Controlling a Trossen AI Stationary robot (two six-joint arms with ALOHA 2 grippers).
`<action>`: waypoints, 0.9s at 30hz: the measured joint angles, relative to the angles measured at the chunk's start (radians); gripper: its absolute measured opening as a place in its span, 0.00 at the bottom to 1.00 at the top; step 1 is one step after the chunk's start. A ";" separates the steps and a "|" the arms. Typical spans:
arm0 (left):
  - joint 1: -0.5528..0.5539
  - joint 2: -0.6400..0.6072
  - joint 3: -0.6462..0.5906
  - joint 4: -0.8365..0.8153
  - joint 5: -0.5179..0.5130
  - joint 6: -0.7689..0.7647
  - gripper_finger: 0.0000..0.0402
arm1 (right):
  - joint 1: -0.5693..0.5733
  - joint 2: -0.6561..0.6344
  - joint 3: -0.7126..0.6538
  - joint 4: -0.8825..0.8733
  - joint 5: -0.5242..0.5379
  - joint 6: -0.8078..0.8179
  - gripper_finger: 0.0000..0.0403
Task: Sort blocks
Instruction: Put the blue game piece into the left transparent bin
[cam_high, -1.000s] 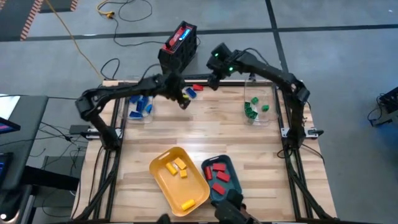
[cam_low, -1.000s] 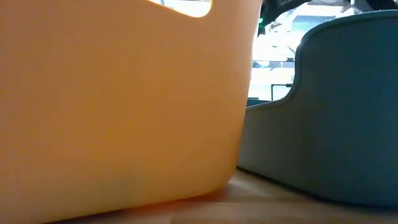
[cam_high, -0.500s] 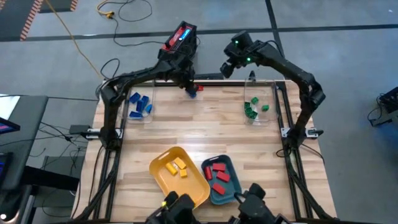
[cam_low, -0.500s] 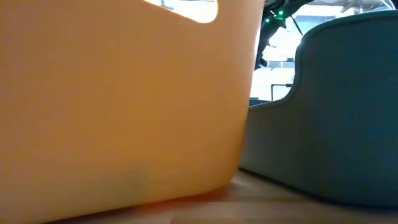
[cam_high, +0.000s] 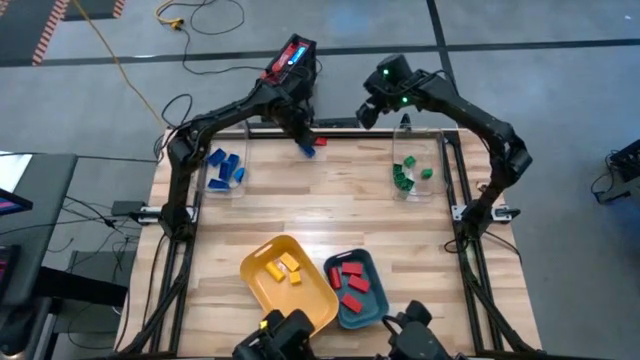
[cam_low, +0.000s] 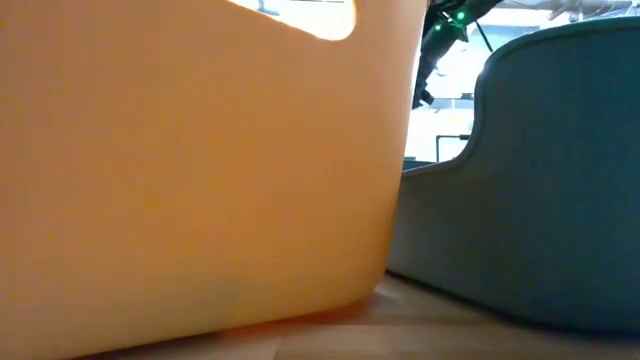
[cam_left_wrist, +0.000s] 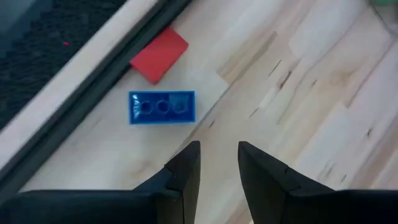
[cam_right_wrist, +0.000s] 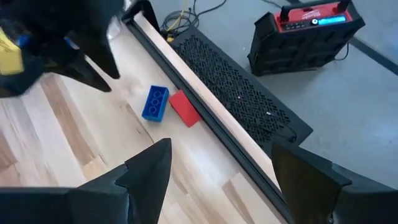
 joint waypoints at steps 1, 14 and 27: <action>0.000 -0.013 0.000 -0.017 -0.006 0.009 0.26 | -0.001 -0.004 0.000 0.005 -0.001 0.002 0.72; 0.083 -0.290 -0.414 0.145 -0.072 0.033 0.26 | -0.016 -0.028 -0.013 0.071 -0.003 0.018 0.72; 0.290 -0.331 -0.588 0.495 -0.024 0.066 0.25 | -0.015 -0.027 -0.238 0.252 -0.003 0.081 0.72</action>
